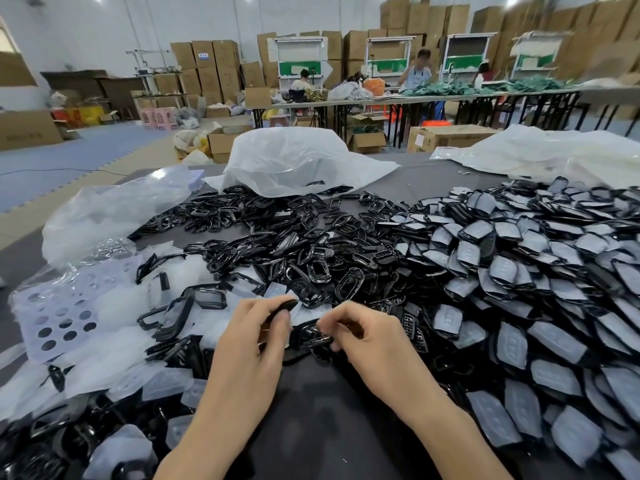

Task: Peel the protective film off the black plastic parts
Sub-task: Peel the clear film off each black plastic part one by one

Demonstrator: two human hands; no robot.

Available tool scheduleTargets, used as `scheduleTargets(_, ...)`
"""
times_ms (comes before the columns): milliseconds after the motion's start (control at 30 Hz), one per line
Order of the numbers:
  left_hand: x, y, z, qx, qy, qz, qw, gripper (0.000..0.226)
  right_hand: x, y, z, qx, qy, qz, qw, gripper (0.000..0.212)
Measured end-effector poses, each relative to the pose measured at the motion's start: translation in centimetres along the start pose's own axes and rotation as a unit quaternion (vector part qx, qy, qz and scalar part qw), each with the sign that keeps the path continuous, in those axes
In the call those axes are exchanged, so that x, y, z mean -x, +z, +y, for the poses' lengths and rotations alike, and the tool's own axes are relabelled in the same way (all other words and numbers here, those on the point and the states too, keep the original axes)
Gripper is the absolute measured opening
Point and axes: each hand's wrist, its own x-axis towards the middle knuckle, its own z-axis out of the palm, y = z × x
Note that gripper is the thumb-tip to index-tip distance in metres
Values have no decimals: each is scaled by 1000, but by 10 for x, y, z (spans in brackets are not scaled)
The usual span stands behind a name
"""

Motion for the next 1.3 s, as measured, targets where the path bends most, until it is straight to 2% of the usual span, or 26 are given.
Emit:
scheduleTargets(133, 0, -3, 0, 37, -39, 5, 999, 25, -5, -2, -1, -68, 26, 22, 997, 24)
scheduleTargets(233, 0, -4, 4, 52, -32, -1, 998, 25, -8, -5, -3, -158, 33, 59, 985, 14)
scheduleTargets(300, 1, -3, 7, 83, -35, -17, 996, 26, -10, -10, -5, -291, 53, 82, 952, 14)
scheduleTargets(333, 1, -2, 8, 104, -41, -31, 993, 26, -11, -13, -6, -378, 64, 81, 920, 15)
scheduleTargets(400, 2, -2, 10, 131, -47, -59, 988, 31, -12, -18, -9, -518, 77, 55, 850, 30)
scheduleTargets(433, 2, -2, 11, 134, -49, -67, 988, 35, -11, -21, -10, -554, 80, 40, 827, 35)
scheduleTargets(500, 2, -2, 12, 143, -59, -71, 985, 39, -10, -22, -13, -576, 83, 16, 813, 37)
scheduleTargets(633, -1, 0, 11, 180, -93, -53, 978, 28, -12, -12, -12, -519, 80, 0, 851, 20)
scheduleTargets(700, -1, 0, 11, 208, -108, -41, 971, 17, -12, -5, -11, -468, 72, -3, 881, 27)
scheduleTargets(800, -2, 1, 10, 224, -115, -35, 967, 23, -9, 4, -5, -376, 47, -18, 925, 29)
scheduleTargets(867, -3, 2, 8, 225, -115, -37, 967, 23, -8, 7, -4, -339, 37, -37, 940, 28)
scheduleTargets(1033, -2, 4, 6, 214, -101, -56, 970, 9, -3, 10, -11, -339, 27, -86, 937, 32)
scheduleTargets(1167, -1, 4, 7, 226, -83, -65, 968, 18, -1, 11, -12, -348, 27, -105, 931, 37)
scheduleTargets(1300, -1, 1, 6, 306, -129, -116, 936, 23, 1, 10, -15, -344, 22, -107, 932, 39)
